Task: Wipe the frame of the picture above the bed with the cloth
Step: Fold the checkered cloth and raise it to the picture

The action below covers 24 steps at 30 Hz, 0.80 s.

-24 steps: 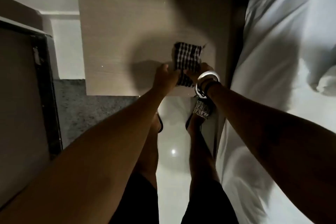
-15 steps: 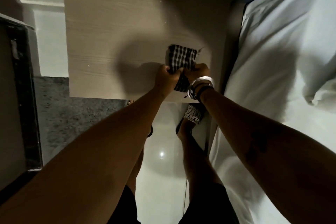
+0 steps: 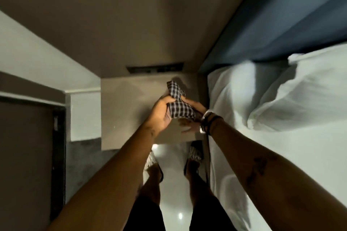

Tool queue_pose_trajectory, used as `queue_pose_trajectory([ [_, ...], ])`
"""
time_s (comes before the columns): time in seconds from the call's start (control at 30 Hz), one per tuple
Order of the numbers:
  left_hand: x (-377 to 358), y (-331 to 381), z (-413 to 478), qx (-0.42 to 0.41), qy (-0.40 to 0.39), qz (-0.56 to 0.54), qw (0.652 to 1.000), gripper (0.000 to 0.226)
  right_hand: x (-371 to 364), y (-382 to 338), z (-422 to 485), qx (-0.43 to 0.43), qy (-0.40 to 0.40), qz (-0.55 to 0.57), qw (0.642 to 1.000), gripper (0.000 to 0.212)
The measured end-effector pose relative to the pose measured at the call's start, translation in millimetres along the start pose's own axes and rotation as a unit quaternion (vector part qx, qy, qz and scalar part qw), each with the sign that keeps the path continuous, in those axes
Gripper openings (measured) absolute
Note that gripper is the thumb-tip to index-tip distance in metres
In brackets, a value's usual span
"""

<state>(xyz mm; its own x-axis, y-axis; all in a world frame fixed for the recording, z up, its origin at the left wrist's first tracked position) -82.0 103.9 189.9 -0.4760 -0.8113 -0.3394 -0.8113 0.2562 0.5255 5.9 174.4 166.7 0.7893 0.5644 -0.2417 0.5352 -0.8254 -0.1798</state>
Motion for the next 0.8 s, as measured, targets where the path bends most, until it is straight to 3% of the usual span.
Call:
queue_pose_trajectory([
  [0.1,-41,61,-44,-0.048,-0.039,0.030,0.998,0.041,-18,-35,-63,0.023,-0.080,0.055,0.995,0.059],
  [0.2,-84,119,-89,-0.092,-0.055,0.103,0.989,0.028,-35,-99,-133,0.128,-0.116,0.097,0.980,0.032],
  [0.27,-113,159,-122,-0.130,-0.059,0.176,0.974,0.022,-39,-140,-185,0.197,-0.090,0.077,0.973,0.025],
  [0.4,-166,230,-175,-0.214,-0.050,0.329,0.918,0.021,-31,-208,-292,0.338,0.014,-0.026,0.941,0.051],
  [0.5,-213,279,-215,-0.289,-0.072,0.411,0.861,0.028,-15,-244,-375,0.418,0.043,-0.012,0.907,0.055],
  [0.57,-249,310,-244,-0.329,-0.095,0.441,0.830,0.030,-4,-262,-430,0.459,0.032,0.027,0.887,0.054],
  [0.73,-333,365,-315,-0.410,-0.144,0.471,0.768,0.024,4,-277,-539,0.510,-0.087,0.138,0.844,0.028],
  [0.8,-356,380,-338,-0.435,-0.147,0.475,0.751,0.025,3,-276,-570,0.532,-0.131,0.168,0.820,0.027],
])
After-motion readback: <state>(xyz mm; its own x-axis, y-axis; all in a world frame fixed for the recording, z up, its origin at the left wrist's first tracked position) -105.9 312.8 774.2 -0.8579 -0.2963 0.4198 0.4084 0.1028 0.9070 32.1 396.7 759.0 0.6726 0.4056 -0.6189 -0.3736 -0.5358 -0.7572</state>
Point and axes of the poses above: each hand's wrist, its own z-axis towards the middle knuckle, its own x-axis out of the back of the hand, y = z × x, the point moved 8 cm from there along z, towards the middle knuckle, and after that the axes turned 13 degrees about z, right-handed, at the moved point
